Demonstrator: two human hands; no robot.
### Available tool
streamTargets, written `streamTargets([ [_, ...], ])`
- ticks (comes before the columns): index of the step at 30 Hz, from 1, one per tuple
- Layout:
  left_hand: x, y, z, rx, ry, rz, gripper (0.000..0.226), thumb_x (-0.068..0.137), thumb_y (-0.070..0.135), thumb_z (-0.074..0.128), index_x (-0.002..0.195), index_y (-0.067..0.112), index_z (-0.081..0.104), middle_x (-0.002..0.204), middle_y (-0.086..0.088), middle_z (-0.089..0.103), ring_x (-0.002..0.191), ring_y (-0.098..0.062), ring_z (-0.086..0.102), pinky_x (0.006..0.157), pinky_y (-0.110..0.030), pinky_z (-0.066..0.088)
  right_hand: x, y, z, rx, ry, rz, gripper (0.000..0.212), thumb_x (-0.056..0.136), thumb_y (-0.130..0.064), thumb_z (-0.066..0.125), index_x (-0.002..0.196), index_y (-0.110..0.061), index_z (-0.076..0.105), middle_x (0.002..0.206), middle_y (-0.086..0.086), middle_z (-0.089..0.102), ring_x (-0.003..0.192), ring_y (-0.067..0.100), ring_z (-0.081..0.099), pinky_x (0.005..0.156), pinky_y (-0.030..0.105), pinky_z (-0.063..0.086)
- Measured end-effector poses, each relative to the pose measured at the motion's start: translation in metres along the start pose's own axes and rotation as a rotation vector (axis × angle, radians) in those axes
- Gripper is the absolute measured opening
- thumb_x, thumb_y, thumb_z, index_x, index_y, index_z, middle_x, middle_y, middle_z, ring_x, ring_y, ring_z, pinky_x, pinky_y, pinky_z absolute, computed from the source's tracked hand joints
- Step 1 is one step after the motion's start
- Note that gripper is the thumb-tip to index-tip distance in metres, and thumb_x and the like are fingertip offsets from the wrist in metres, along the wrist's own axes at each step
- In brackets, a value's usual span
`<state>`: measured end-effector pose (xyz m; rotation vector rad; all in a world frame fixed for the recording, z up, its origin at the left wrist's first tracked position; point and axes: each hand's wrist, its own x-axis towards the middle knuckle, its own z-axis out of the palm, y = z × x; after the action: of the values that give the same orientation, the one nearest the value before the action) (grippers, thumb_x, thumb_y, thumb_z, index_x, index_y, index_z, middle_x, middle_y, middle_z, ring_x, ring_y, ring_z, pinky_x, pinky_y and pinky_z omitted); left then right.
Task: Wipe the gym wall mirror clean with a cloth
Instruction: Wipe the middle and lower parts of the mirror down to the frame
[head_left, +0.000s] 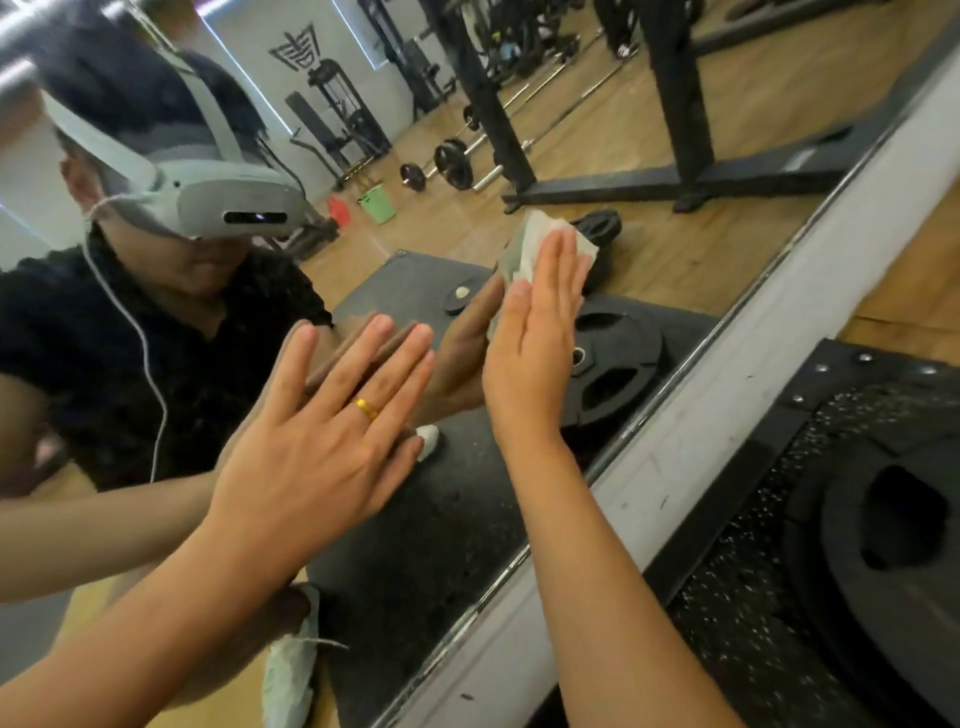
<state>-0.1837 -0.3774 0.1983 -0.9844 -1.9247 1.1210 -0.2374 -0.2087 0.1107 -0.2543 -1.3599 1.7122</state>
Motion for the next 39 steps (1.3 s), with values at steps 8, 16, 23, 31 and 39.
streamTargets([
  [8,0.006,0.000,0.005,0.001,0.033,0.009,0.068,0.105,0.042,0.039,0.163,0.009,0.025,0.172,-0.011,0.018,0.158,-0.033,0.016,0.123,-0.066,0.016,0.017,0.070,-0.045,-0.166,0.020,0.045,0.057,0.110,-0.033,0.027,0.164,-0.016,0.017,0.173,0.000,0.010,0.158,0.009,0.004,0.125,0.020,0.012],
  [16,0.002,0.000,0.001,0.008,0.014,0.005,0.064,0.108,0.043,0.033,0.163,0.010,0.027,0.172,-0.009,0.018,0.159,-0.032,0.015,0.124,-0.063,0.010,0.044,0.000,-0.009,-0.139,-0.094,-0.201,0.053,0.112,-0.023,0.032,0.161,-0.006,0.023,0.170,0.012,0.019,0.159,0.030,0.008,0.128,0.054,0.014],
  [23,0.003,-0.001,-0.001,-0.023,0.023,0.007,0.064,0.105,0.043,0.042,0.161,0.012,0.035,0.171,-0.009,0.021,0.157,-0.034,0.020,0.122,-0.067,0.019,0.037,0.078,-0.052,-0.223,-0.125,-0.203,0.053,0.112,-0.024,0.033,0.162,-0.014,0.021,0.170,-0.006,0.012,0.157,0.001,0.003,0.129,0.043,0.019],
  [31,0.005,-0.001,0.000,-0.028,0.065,0.030,0.057,0.104,0.040,0.044,0.154,0.014,0.048,0.168,-0.012,0.029,0.155,-0.037,0.026,0.115,-0.071,0.028,0.033,-0.005,-0.004,-0.095,0.024,-0.083,0.051,0.111,-0.024,0.032,0.160,-0.010,0.029,0.169,0.006,0.024,0.159,0.022,0.008,0.128,0.032,0.006],
  [39,0.031,-0.007,-0.021,-0.116,0.089,0.094,0.064,0.100,0.045,0.041,0.155,0.012,0.046,0.167,-0.010,0.032,0.155,-0.034,0.028,0.126,-0.060,0.001,0.049,0.053,-0.048,-0.160,0.025,0.144,0.052,0.113,-0.032,0.030,0.164,-0.026,0.018,0.172,-0.005,0.010,0.159,0.021,0.010,0.123,0.034,0.017],
])
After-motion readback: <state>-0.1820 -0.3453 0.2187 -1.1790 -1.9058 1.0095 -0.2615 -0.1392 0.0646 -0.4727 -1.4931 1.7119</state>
